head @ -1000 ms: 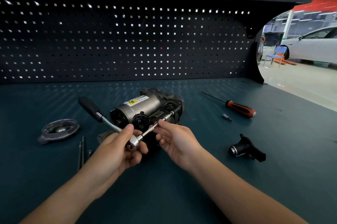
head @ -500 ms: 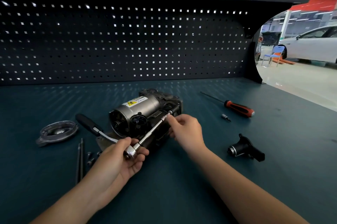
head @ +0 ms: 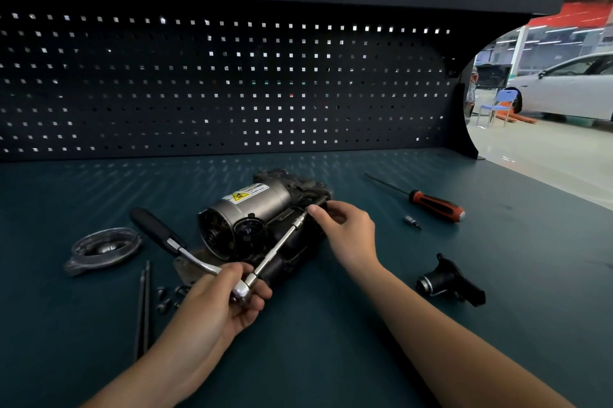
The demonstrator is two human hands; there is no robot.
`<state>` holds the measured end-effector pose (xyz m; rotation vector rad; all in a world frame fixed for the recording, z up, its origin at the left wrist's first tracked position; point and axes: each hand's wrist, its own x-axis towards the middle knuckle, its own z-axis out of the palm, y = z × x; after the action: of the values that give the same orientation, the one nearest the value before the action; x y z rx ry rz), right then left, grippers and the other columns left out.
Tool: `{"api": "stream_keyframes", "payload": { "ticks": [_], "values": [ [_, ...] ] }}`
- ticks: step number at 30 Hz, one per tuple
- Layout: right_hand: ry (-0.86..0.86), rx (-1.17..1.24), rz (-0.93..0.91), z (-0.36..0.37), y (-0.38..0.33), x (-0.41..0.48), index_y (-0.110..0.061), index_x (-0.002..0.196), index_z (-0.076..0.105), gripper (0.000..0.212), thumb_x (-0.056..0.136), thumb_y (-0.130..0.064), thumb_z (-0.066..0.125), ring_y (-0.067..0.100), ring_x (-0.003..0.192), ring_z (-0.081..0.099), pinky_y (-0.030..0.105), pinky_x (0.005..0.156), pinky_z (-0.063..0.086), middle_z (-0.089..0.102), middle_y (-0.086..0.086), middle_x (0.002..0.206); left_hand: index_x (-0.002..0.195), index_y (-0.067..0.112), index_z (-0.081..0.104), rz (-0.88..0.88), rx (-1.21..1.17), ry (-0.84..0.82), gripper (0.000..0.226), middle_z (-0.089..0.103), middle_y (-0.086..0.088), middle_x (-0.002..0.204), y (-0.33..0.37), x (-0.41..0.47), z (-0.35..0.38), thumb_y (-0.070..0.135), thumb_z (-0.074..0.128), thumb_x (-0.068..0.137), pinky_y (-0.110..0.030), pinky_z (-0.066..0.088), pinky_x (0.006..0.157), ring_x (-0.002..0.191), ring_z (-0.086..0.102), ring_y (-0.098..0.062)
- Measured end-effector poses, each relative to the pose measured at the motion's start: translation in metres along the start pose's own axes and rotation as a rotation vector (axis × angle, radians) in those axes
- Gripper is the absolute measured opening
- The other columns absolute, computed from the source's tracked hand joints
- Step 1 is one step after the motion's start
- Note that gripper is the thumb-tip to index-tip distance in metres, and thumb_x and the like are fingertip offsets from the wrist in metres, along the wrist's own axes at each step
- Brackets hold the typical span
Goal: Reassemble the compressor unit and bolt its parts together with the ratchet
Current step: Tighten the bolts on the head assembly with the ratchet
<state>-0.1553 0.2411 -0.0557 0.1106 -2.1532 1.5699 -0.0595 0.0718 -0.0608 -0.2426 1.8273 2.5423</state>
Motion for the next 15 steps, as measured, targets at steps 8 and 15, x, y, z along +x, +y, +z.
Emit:
{"api": "stream_keyframes", "payload": {
  "ticks": [8, 15],
  "values": [
    [0.031, -0.056, -0.032, 0.0003, 0.0038, 0.004, -0.007, 0.108, 0.069, 0.041, 0.08, -0.037, 0.07, 0.009, 0.091, 0.062, 0.007, 0.073, 0.041, 0.07, 0.0, 0.097, 0.084, 0.008, 0.054, 0.044, 0.023, -0.001, 0.023, 0.064, -0.01, 0.057, -0.0026, 0.0018, -0.0003, 0.015, 0.037, 0.098, -0.017, 0.044, 0.039, 0.042, 0.053, -0.009],
    [0.029, -0.071, -0.038, -0.001, 0.0026, 0.0032, -0.005, 0.11, 0.067, 0.043, 0.081, -0.037, 0.069, 0.013, 0.097, 0.062, 0.017, 0.083, 0.044, 0.069, 0.005, 0.103, 0.083, 0.006, 0.054, 0.092, 0.051, -0.001, 0.025, 0.063, -0.008, 0.056, -0.0048, -0.0032, 0.0043, 0.013, 0.036, 0.099, -0.016, 0.044, 0.04, 0.043, 0.053, -0.008]
  ]
}}
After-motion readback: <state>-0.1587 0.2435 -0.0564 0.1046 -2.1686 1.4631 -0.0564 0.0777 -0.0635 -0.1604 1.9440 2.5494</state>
